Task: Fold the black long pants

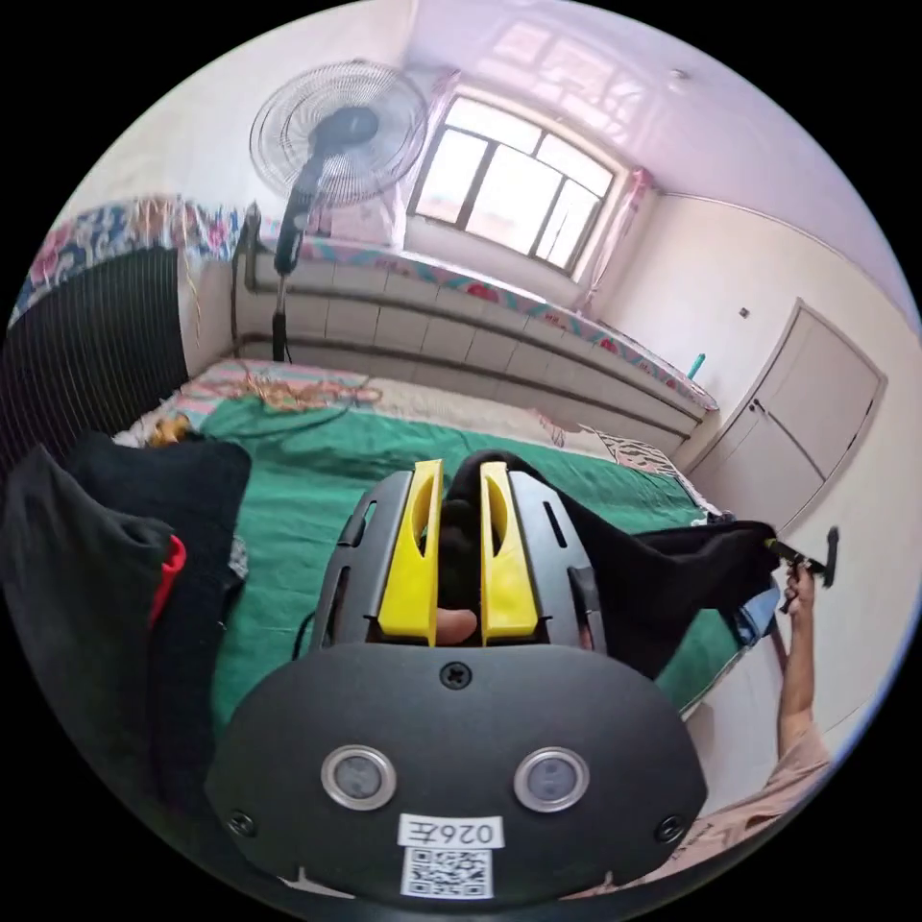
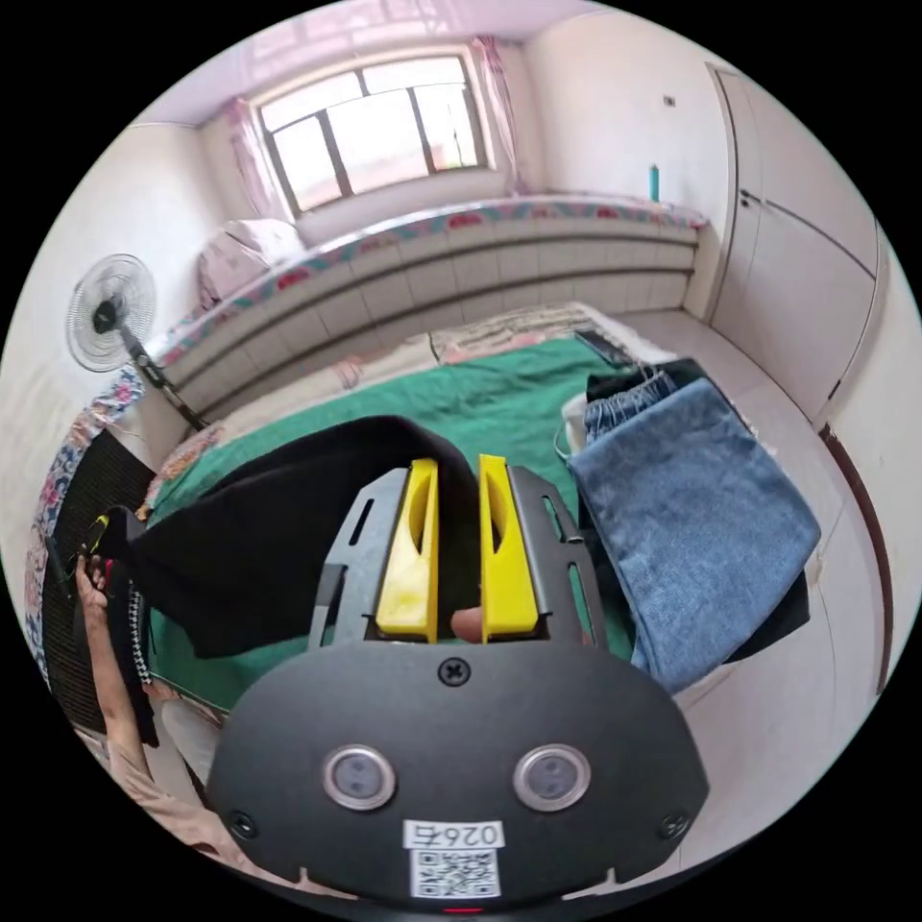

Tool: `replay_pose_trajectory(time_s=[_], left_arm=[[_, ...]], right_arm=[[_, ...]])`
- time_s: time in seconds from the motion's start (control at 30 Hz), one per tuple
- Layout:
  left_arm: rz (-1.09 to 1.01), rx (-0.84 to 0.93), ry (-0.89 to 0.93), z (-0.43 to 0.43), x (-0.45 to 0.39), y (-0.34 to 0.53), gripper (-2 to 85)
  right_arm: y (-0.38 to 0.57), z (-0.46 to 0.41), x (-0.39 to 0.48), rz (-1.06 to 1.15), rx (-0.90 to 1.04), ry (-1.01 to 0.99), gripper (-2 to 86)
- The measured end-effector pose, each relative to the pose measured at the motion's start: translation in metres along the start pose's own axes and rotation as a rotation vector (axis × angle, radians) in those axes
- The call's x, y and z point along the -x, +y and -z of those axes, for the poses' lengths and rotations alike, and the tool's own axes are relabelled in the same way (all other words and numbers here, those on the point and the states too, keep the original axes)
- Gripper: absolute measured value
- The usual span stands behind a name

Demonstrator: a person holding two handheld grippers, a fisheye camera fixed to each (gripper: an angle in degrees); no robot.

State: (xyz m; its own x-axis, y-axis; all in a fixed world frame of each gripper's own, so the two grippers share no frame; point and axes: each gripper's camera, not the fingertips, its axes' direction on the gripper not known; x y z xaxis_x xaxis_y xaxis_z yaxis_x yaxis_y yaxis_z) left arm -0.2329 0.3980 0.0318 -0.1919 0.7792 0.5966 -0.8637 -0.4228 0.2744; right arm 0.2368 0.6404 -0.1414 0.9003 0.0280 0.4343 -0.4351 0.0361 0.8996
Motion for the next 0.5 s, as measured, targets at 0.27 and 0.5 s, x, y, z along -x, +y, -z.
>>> replay_pose_trajectory(time_s=[0.27, 0.5], left_arm=[[-0.068, 0.007, 0.010, -0.063, 0.024, 0.083, 7.8], [-0.196, 0.027, -0.107, -0.085, 0.011, 0.068, 13.3]], right_arm=[[0.076, -0.121, 0.066, 0.080, -0.104, 0.034, 3.6], [0.088, -0.234, 0.124, 0.138, -0.081, 0.058, 4.6]])
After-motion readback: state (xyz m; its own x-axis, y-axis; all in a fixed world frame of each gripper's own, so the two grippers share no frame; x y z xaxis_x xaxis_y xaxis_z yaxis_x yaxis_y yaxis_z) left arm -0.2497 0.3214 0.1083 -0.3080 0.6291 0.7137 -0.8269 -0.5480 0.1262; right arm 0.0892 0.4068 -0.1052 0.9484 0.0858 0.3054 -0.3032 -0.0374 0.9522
